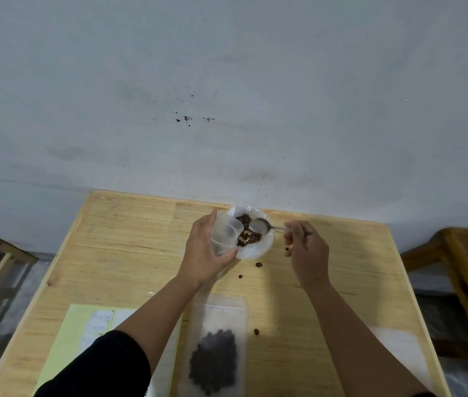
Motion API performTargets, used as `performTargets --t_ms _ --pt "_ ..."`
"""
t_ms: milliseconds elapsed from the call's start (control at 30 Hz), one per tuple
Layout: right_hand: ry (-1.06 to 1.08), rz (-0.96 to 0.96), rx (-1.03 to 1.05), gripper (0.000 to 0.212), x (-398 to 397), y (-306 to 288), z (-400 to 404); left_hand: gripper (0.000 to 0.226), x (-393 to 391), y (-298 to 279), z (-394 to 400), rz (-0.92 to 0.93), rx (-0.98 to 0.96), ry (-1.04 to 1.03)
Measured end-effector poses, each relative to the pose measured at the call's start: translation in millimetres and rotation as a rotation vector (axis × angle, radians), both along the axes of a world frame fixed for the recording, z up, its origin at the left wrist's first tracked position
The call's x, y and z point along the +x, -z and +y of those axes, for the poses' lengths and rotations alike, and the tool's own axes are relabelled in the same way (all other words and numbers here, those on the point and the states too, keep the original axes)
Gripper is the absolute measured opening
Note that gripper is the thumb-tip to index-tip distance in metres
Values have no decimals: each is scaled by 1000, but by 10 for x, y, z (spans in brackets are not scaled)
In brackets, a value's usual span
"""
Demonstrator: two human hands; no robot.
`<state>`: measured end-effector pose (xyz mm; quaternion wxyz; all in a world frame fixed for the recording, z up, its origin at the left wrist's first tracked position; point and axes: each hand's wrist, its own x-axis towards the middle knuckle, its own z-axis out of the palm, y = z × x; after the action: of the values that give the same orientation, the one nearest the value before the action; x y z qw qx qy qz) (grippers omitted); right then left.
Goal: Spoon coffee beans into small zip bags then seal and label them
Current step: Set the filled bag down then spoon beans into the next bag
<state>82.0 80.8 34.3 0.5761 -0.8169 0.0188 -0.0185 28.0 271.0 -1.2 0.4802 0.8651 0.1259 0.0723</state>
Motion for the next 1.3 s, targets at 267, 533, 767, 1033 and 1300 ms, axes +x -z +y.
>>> performTargets --t_ms 267,533,767,1033,1300 --pt "97 342 251 26 -194 329 155 94 24 9 -5 11 -24 -11" --pt "239 482 432 27 -101 229 116 96 32 -2 4 16 -14 -12" --pt "172 278 463 30 29 -168 26 96 13 -9 4 12 -44 -15" --pt "-236 5 84 27 -65 -510 65 95 45 -60 -18 -5 -31 -8" --pt "10 57 156 9 -75 -430 -113 95 54 -74 -17 -32 -34 -12"
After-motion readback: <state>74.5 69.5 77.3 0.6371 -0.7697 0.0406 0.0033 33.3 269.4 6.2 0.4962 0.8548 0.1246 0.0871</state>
